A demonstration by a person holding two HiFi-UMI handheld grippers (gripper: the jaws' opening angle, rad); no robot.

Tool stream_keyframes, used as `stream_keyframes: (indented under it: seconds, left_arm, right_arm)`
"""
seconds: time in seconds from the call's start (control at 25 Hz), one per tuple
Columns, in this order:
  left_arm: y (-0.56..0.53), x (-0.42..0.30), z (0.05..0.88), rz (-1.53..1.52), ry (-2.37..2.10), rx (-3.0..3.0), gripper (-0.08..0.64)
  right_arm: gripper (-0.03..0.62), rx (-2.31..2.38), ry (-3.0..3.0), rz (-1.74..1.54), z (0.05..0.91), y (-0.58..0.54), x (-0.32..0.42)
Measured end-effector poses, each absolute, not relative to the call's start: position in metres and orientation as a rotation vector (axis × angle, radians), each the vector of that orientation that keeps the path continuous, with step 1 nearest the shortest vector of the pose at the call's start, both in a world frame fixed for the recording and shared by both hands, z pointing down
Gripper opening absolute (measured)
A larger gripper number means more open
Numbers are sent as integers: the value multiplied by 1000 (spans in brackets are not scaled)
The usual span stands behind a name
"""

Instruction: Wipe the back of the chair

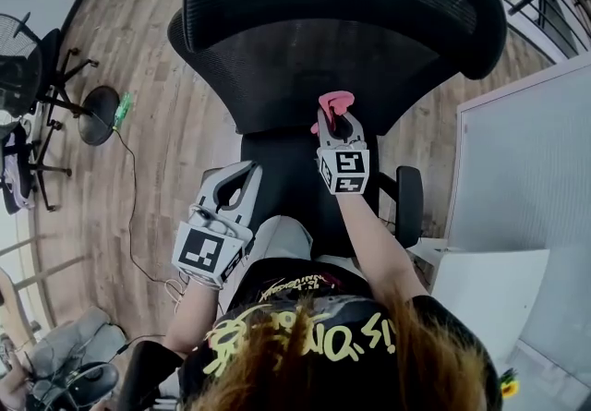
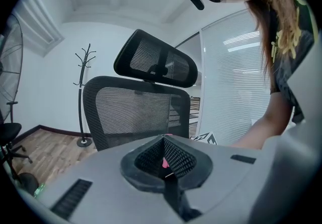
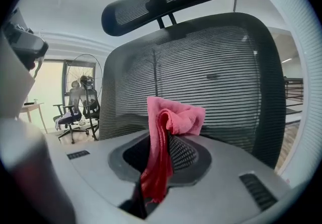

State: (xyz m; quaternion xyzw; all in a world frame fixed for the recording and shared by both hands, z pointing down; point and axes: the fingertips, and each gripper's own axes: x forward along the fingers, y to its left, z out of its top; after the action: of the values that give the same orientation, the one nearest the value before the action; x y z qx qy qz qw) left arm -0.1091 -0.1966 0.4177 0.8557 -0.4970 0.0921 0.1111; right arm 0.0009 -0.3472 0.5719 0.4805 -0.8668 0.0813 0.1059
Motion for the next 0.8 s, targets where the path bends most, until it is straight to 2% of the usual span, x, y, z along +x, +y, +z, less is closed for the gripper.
stream_keyframes:
  seconds: [0.2,0.48,0.8]
  left_arm:
    - [-197,-118,419,294,-1466,2482,-11]
    - [-196,-130,425,287,-1490,2452,-11]
    - [-195,-134,429,283,-1499,2435,-11]
  right_arm:
    - [61,1285,-2599,194,569,-346,-40]
    - [61,1318,-2594,246,566,-347,-60]
    - [61,1093,-2657,175,565,-335,-116]
